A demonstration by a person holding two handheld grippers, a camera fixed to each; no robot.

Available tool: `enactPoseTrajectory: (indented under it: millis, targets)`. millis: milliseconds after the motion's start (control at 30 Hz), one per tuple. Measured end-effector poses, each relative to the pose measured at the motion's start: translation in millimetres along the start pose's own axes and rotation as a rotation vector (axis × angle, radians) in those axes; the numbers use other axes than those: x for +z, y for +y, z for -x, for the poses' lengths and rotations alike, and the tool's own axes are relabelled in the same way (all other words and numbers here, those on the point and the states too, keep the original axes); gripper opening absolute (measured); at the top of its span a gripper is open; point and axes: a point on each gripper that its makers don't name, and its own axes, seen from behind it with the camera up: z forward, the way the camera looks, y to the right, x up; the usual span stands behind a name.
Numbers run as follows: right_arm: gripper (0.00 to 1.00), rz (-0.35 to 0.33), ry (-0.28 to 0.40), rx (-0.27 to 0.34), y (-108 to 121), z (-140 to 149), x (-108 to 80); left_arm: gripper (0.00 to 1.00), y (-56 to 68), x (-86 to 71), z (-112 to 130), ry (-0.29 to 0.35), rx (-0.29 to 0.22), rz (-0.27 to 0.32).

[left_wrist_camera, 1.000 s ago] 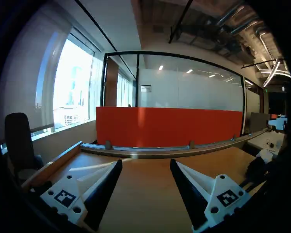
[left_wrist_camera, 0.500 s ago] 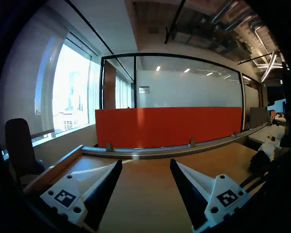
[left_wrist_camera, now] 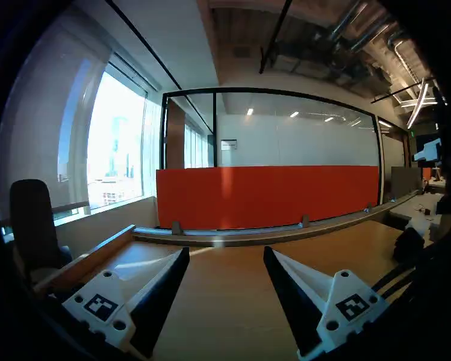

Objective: Fold towel

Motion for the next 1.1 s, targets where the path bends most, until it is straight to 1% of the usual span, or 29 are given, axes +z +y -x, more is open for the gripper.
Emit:
enactPoseTrajectory:
  millis: [200, 300, 600, 900, 1100]
  targets:
    - [0.99, -0.021, 0.008, -0.006, -10.4, 15.4, -3.1, 0.91, -10.1, -0.4, 29.8, 0.007, 0.001, -0.014]
    - [0.99, -0.027, 0.015, -0.018, -14.0, 23.7, -3.1, 0.91, -12.7, -0.6, 45.7, 0.01, -0.009, -0.018]
    - [0.99, -0.013, 0.015, -0.03, -17.2, 51.8, 2.5, 0.91, -20.2, 2.8, 82.6, 0.019, -0.025, -0.021]
    - [0.99, -0.018, 0.017, -0.052, -23.6, 67.6, 10.7, 0.91, -23.4, 8.7, 108.4, 0.028, -0.049, -0.027]
    - [0.99, -0.016, 0.028, -0.052, -23.3, 69.4, 15.4, 0.91, -21.1, 9.7, 122.8, 0.024, -0.04, -0.03]
